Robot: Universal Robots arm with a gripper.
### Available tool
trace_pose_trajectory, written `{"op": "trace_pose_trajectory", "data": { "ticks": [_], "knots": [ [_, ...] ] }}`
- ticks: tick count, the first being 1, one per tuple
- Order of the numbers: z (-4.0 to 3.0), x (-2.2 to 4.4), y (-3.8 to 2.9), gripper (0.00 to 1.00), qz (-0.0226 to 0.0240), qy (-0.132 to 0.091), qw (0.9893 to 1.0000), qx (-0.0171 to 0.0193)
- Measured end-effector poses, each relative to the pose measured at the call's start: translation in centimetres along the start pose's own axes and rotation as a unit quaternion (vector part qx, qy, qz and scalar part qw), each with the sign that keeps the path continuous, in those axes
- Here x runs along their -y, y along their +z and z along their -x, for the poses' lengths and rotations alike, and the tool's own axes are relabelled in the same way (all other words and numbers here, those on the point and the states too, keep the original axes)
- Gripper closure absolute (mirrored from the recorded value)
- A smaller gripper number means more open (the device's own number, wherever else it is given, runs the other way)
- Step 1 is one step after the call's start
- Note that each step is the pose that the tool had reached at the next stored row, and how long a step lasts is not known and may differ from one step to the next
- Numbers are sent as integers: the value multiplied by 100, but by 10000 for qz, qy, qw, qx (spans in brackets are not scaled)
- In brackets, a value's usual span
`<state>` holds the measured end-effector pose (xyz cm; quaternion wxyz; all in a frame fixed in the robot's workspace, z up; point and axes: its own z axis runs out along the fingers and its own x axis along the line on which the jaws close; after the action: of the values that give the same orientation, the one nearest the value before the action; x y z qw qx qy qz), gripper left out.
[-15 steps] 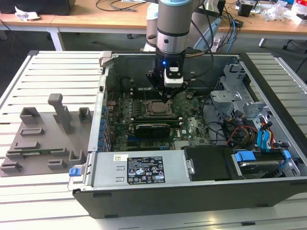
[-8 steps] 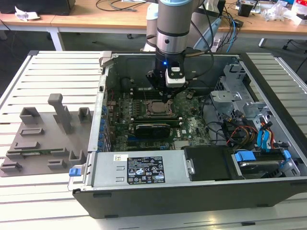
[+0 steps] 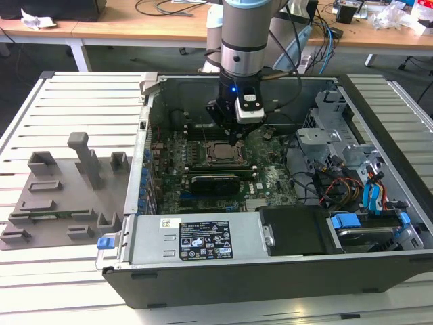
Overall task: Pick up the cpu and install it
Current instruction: 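Install the first cpu locking lever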
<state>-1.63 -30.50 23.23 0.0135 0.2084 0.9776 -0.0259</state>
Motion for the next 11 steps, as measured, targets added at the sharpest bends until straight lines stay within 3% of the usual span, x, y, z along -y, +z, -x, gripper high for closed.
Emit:
{"op": "trace_pose_trajectory", "data": {
  "ticks": [4, 7, 11],
  "knots": [
    [0, 0, 0, 89, 6, -159, 9999, 7],
    [0, 0, 0, 89, 14, -385, 9993, 17],
    [0, 0, 0, 89, 19, -503, 9987, 22]
  ]
}}
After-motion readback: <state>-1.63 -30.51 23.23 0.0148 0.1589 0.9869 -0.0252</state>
